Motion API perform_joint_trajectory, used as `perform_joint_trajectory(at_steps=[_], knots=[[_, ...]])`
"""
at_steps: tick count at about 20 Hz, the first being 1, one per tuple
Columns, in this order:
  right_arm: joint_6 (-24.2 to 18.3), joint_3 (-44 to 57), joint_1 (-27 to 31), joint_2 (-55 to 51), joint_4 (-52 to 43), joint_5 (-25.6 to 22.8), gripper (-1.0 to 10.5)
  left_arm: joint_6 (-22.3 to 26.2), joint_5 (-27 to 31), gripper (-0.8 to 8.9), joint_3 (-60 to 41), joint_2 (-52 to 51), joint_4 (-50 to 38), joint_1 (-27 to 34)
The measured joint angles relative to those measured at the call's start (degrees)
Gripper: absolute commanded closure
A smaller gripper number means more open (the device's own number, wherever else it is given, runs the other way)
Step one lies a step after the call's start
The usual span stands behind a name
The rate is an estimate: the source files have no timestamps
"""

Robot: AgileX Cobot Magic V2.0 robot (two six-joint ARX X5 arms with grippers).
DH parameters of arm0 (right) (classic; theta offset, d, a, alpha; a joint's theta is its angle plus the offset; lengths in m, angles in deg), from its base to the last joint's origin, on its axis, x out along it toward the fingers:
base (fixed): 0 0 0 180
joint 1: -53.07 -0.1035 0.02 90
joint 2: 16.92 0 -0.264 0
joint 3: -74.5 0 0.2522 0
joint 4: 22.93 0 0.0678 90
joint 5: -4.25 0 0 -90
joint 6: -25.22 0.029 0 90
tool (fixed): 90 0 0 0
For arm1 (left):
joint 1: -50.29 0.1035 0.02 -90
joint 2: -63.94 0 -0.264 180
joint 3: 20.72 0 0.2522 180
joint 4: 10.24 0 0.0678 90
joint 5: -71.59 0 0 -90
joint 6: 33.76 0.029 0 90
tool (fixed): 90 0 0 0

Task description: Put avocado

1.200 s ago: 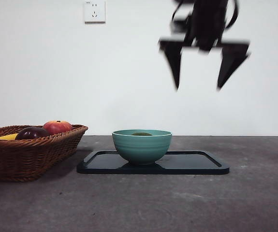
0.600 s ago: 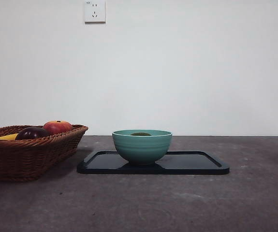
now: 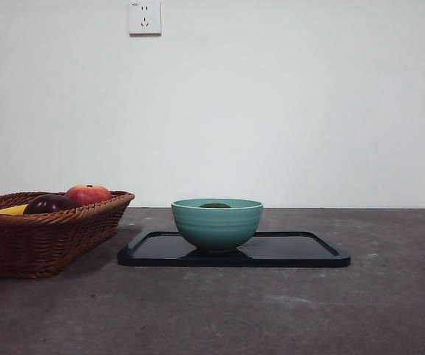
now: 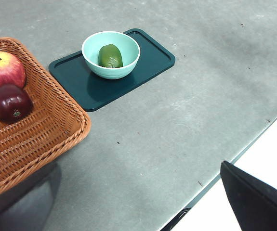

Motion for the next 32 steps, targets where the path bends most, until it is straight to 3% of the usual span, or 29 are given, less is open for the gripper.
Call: perform_joint_trajectory(at_steps=[4,5,6,7,21,24,28,30,32], knots=[[1.11,1.55,0.00,-2.01,-1.03,0.00,3.7,0.00,0.00,3.28,0.00,0.00,0.00,0.00],[1.46,1.55,0.00,-2.01,-1.05,0.11,5.6,0.00,0.00,4.38,0.00,0.00,0.00,0.00],[1.97,1.55,0.00,-2.01,-1.07,0.74,8.3,0.07,0.00,6.76,0.00,0.00,0.00,0.00],[2.05,1.55,0.00,-2.01,-1.18,0.96,9.4,0.15,0.00,8.01,0.00,0.00,0.00,0.00],[2.29,1.55,0.00,-2.01,-1.73,1.11,9.3,0.20,0.00,7.90,0.00,0.00,-0.02,0.35],[2.29,1.55,0.00,-2.01,-1.75,1.11,9.3,0.20,-0.37,7.90,0.00,0.00,0.00,8.57],[2.29,1.55,0.00,-2.01,-1.77,1.11,9.3,0.98,-0.37,7.90,-0.11,-1.40,-0.87,29.29],[2.32,1.55,0.00,-2.01,-1.77,1.11,9.3,4.33,-0.68,7.90,-1.62,-3.52,-5.05,39.58],[2.32,1.55,0.00,-2.01,-1.77,1.11,9.3,9.44,-5.88,7.90,-5.84,-6.54,-13.03,47.08]])
